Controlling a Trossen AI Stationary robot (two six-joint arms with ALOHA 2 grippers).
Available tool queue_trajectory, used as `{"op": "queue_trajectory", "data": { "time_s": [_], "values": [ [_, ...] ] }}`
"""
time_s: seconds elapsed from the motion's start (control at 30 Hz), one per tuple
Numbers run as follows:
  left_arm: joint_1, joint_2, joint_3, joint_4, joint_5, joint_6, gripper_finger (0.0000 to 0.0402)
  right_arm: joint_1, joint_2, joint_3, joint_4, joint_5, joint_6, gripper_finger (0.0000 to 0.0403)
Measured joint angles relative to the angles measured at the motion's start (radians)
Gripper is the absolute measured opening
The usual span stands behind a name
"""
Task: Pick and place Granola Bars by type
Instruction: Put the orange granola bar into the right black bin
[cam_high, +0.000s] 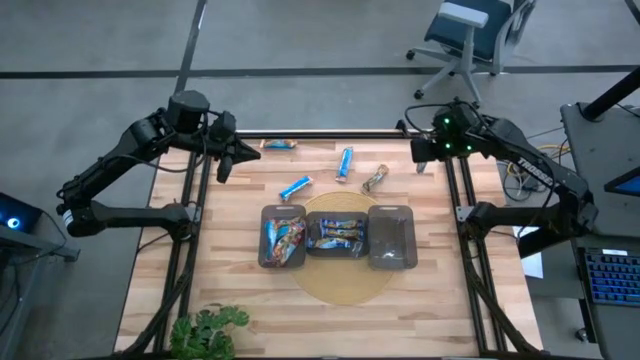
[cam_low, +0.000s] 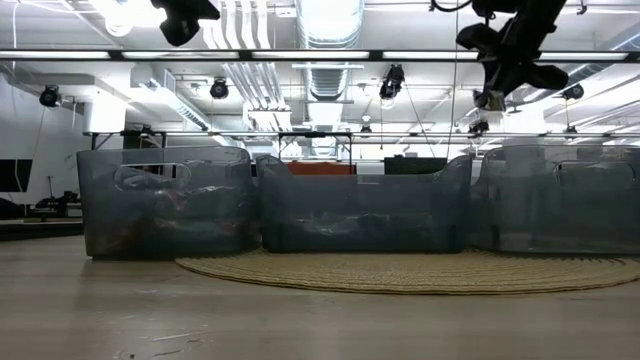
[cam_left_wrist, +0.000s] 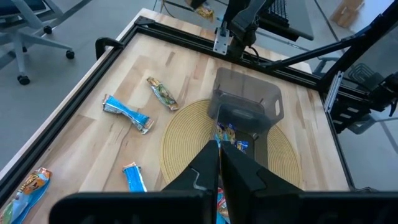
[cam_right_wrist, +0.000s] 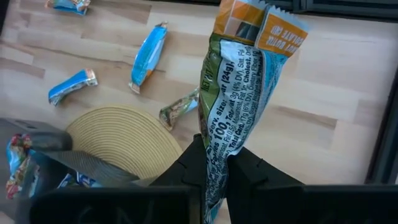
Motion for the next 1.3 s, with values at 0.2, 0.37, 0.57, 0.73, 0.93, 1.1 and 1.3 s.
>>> {"op": "queue_trajectory", "data": {
  "time_s": [0.2, 0.37, 0.57, 0.73, 0.93, 1.1, 1.3],
  "values": [
    [0.000, 0.000, 0.000, 0.000, 0.000, -0.001, 0.0000, 0.011, 0.001, 0.007, -0.007, -0.036, -0.042, 0.0024],
    [0.000, 0.000, 0.000, 0.000, 0.000, -0.006, 0.0000, 0.067, 0.001, 0.039, -0.006, -0.067, -0.059, 0.0024],
    [0.000, 0.000, 0.000, 0.000, 0.000, -0.018, 0.0000, 0.202, 0.001, 0.103, -0.006, -0.067, -0.093, 0.0024],
    [0.000, 0.000, 0.000, 0.000, 0.000, -0.018, 0.0000, 0.332, 0.001, 0.162, -0.005, -0.067, -0.109, 0.0024],
    [0.000, 0.000, 0.000, 0.000, 0.000, -0.018, 0.0000, 0.468, 0.001, 0.220, -0.005, -0.064, -0.135, 0.0024],
    [0.000, 0.000, 0.000, 0.000, 0.000, -0.018, 0.0000, 0.568, 0.001, 0.247, -0.005, -0.063, -0.174, 0.0024],
    [0.000, 0.000, 0.000, 0.000, 0.000, -0.018, 0.0000, 0.654, 0.003, 0.246, -0.005, -0.058, -0.208, 0.0024]
  ]
}}
